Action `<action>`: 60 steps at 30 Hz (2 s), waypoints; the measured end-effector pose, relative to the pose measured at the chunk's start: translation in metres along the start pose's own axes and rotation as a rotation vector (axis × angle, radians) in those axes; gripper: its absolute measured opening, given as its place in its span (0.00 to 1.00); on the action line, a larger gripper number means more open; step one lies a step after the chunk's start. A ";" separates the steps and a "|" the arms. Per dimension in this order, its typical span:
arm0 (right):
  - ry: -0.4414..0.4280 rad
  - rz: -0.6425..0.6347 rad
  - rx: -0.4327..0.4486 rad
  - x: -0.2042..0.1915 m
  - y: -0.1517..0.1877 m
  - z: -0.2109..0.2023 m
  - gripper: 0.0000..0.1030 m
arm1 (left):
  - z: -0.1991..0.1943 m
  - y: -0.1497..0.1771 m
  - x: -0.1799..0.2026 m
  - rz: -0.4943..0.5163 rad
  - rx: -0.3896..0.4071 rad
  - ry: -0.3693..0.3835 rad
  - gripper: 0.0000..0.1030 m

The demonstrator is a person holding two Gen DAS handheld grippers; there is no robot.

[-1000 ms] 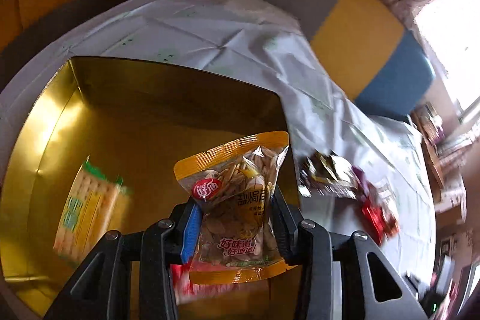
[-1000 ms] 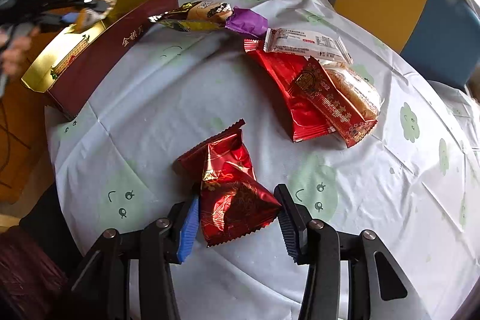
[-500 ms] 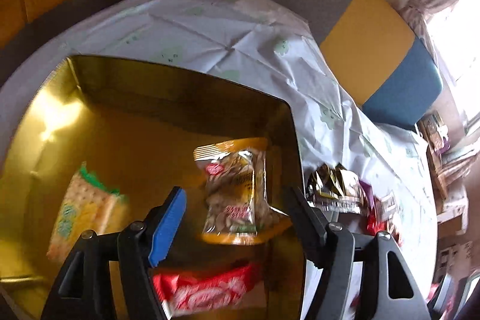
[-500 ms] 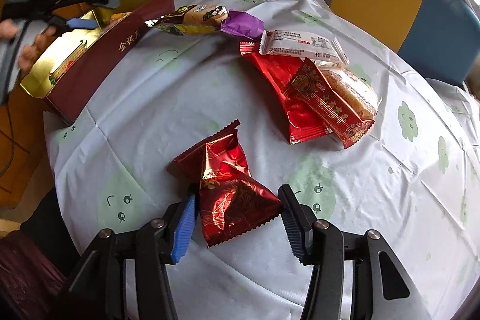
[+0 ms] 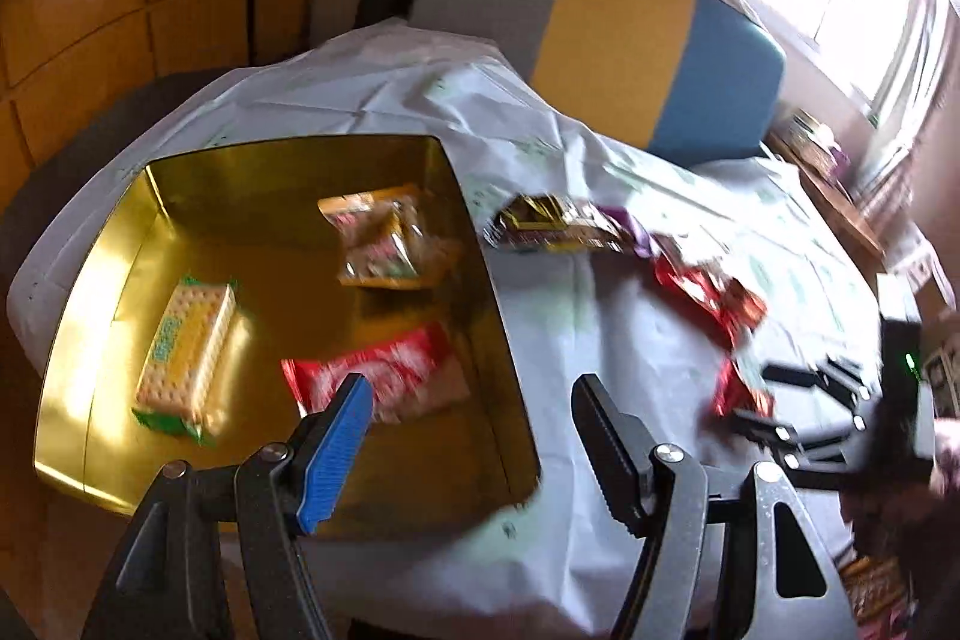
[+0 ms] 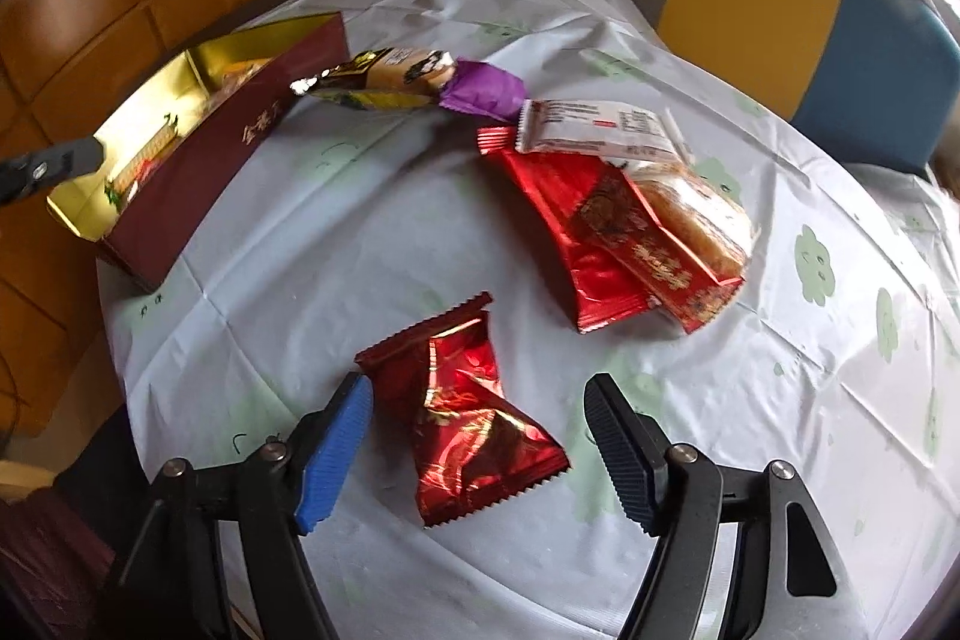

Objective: Organize snacks
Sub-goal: 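Carry the red candy into the gold tray and open the right tool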

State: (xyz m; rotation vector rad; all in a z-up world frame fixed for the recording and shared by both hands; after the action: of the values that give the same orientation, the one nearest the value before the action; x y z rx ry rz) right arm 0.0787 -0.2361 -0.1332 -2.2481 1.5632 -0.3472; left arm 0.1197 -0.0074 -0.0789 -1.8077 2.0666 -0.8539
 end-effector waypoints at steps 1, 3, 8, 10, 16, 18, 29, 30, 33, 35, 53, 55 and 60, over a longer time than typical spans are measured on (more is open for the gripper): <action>0.012 -0.021 -0.005 -0.004 0.001 0.002 0.71 | -0.001 0.006 0.004 0.019 -0.001 -0.001 0.68; 0.037 -0.056 -0.011 -0.009 0.001 0.005 0.71 | -0.003 0.012 0.007 0.037 -0.002 0.000 0.68; 0.029 -0.063 -0.005 -0.020 -0.002 0.009 0.41 | -0.011 0.023 0.010 0.071 0.012 -0.022 0.68; 0.083 -0.048 0.004 -0.021 -0.005 0.009 0.41 | -0.014 0.025 0.011 0.076 0.019 -0.031 0.68; 0.071 0.047 0.023 -0.024 -0.005 0.011 0.39 | -0.014 0.029 -0.001 0.047 0.023 -0.071 0.63; 0.059 0.078 0.026 -0.022 -0.005 0.012 0.40 | -0.012 0.031 -0.008 0.028 0.010 -0.100 0.59; 0.017 0.173 0.025 -0.019 -0.001 0.013 0.43 | -0.033 0.028 -0.042 -0.035 0.081 -0.207 0.58; 0.013 0.182 0.022 -0.019 -0.002 0.014 0.43 | -0.035 0.027 -0.045 -0.039 0.092 -0.223 0.58; 0.021 0.192 0.037 -0.018 -0.002 0.015 0.43 | -0.042 0.025 -0.051 -0.044 0.126 -0.269 0.58; 0.027 0.198 0.053 -0.018 -0.002 0.015 0.44 | -0.045 0.024 -0.056 -0.056 0.133 -0.282 0.58; -0.003 0.203 0.109 -0.053 -0.020 -0.008 0.38 | -0.041 0.030 -0.077 -0.126 0.120 -0.291 0.58; -0.046 0.201 0.124 -0.065 -0.034 -0.014 0.38 | -0.040 0.031 -0.079 -0.132 0.116 -0.295 0.58; -0.165 0.160 0.157 -0.109 -0.070 -0.027 0.38 | -0.043 0.033 -0.086 -0.149 0.120 -0.304 0.58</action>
State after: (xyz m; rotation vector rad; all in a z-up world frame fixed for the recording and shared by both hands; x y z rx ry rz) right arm 0.0882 -0.1170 -0.0768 -1.9662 1.5589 -0.2250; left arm 0.0858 0.0883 -0.0795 -1.9090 1.6768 -0.6736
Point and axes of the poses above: each gripper's, at about its wrist camera, not at the fingertips, and z roughly the way its jaws point, x to its right, y to its underside, the point moved 9 cm from there along z, roughly the way its jaws point, and after that the axes turned 3 degrees about -x, right-handed, at the moved point
